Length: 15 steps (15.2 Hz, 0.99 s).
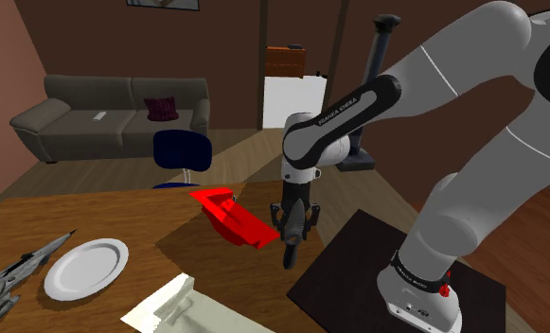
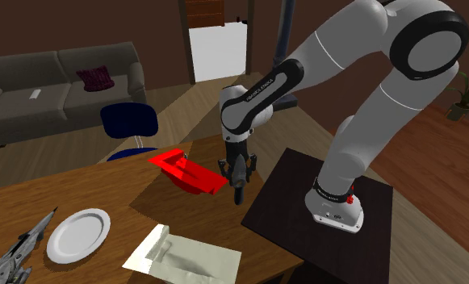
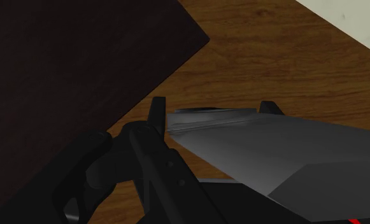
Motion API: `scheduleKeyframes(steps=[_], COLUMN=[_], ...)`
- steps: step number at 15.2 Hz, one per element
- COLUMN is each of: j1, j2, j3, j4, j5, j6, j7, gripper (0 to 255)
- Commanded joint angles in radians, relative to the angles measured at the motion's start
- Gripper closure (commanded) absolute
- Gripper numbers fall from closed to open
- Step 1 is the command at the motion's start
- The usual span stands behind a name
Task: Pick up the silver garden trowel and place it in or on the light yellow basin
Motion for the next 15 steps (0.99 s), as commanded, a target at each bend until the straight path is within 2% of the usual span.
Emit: scheduleKeyframes(steps=[1, 15], j1=[0.0, -0.008], j2=[0.0, -0.15], j3=[0.0, -0.03], j4=[0.0, 0.066], j5=[0.0, -0.043], j6=[0.0, -0.208], j7=[0.0, 0.067], gripper=[255, 255])
